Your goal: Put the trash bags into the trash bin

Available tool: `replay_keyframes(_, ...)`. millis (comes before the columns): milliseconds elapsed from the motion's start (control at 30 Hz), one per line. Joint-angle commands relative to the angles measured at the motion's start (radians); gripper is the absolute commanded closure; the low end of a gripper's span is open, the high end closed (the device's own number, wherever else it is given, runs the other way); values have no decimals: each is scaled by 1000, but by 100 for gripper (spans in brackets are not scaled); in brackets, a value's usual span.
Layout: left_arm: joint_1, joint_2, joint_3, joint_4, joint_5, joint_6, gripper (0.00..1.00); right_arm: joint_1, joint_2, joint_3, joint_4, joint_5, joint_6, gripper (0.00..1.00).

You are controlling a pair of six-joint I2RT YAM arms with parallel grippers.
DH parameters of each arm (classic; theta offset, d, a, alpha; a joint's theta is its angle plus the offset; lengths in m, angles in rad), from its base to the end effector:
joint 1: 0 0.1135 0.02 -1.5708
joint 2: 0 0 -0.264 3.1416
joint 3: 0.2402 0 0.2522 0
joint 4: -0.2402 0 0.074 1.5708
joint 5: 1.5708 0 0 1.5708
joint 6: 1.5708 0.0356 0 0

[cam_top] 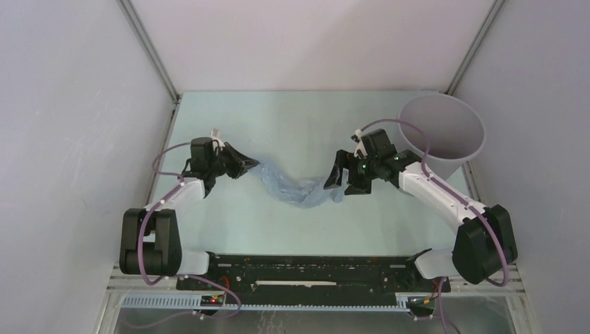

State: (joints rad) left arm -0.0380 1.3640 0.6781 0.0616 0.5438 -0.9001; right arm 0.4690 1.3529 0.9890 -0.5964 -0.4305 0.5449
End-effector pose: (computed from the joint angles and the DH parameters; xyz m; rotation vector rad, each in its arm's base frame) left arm 0.2772 -0.0290 0.2021 -0.6611 2.2217 -1.1019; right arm 0.2379 0.1372 0.2530 -0.0823 2.6704 0.9172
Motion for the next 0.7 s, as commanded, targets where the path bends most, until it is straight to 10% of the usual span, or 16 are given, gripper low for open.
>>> replay_keyframes(0, 10, -81, 9, 82, 45, 52, 100, -36, 3, 96, 57, -3, 167, 7)
replay_keyframes(133, 10, -132, -30, 114, 33, 67, 100, -30, -10, 107, 19, 267, 389, 0)
replay_keyframes(667, 12, -191, -135, 228, 25, -40, 100, 44, 218, 226, -176, 389, 490, 9)
